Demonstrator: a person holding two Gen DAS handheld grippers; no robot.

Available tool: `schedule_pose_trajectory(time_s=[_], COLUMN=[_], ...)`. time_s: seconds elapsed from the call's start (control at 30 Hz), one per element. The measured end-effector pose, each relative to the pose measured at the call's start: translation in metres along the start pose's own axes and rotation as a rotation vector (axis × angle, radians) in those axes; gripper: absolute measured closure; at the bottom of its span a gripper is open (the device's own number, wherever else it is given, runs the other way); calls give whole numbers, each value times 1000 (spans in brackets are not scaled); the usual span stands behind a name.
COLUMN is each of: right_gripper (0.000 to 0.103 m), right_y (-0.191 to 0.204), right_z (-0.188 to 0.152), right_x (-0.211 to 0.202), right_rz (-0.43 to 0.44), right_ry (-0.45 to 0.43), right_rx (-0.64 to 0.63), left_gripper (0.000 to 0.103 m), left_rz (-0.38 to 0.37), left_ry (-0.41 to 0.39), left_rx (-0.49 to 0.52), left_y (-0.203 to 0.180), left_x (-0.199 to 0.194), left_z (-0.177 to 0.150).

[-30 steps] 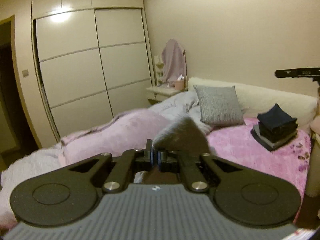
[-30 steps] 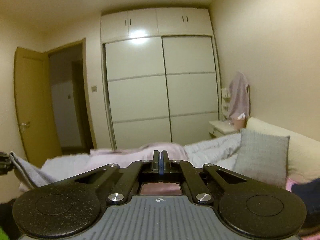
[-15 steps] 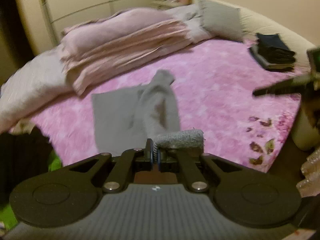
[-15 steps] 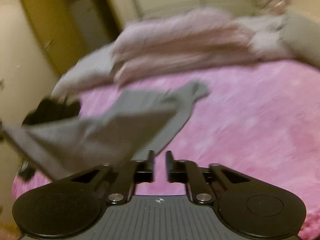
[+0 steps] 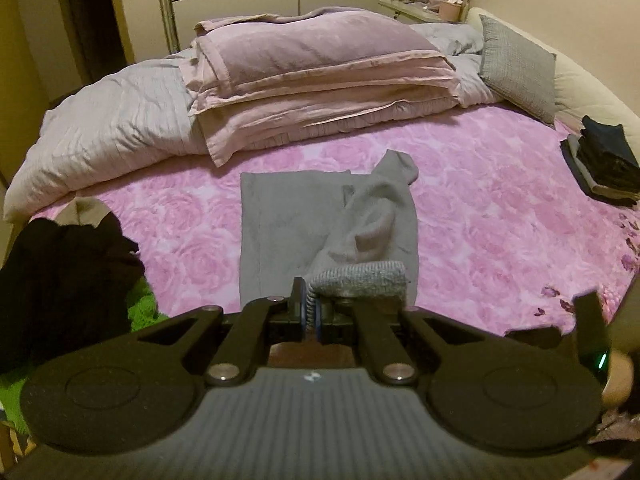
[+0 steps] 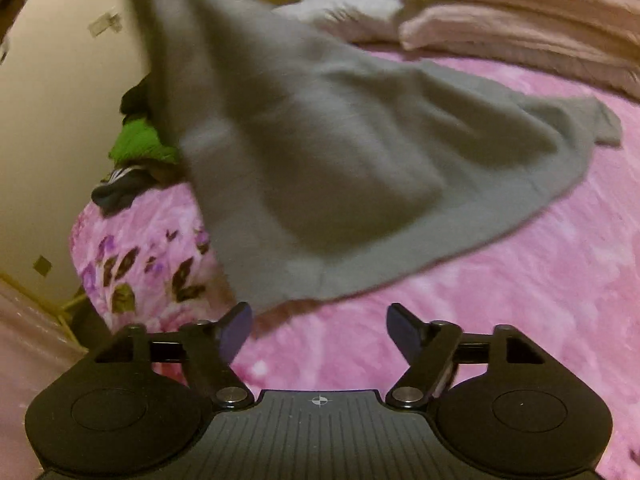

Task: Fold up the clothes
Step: 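Lift the grey garment with both grippers and shake it open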

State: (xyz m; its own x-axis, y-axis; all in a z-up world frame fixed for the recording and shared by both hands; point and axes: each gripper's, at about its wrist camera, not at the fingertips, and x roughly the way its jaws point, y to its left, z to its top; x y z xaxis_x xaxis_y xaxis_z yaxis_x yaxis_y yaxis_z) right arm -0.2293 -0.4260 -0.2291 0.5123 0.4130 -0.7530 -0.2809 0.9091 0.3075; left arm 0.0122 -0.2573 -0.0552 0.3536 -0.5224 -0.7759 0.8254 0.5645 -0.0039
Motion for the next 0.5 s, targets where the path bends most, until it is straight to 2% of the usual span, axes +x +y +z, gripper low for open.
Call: schedule_pose_trajectory(time_s=[0.2, 0.4, 0.43, 0.47, 0.5], right_gripper=[23, 23, 24, 38, 64], right_y=[67, 108, 108, 107, 106], right_z=[-11, -24, -25, -26, -27], right_x=[60, 127, 133, 141, 144], right_rz=[-156, -426, -441, -455, -459], right_ry=[-125, -218, -218, -207, -197], right_rx=[-157, -279, -298, -321, -342], left_gripper=[101, 101, 101, 101, 101], left_rz=[-102, -167, -178, -186, -188], left_ry=[-17, -37, -44, -50, -53], left_rx=[15, 7, 3, 2, 6], left_y=[21, 42, 45, 48, 50], left_x=[9, 10, 9, 9, 8], left_z=[1, -4, -5, -7, -7])
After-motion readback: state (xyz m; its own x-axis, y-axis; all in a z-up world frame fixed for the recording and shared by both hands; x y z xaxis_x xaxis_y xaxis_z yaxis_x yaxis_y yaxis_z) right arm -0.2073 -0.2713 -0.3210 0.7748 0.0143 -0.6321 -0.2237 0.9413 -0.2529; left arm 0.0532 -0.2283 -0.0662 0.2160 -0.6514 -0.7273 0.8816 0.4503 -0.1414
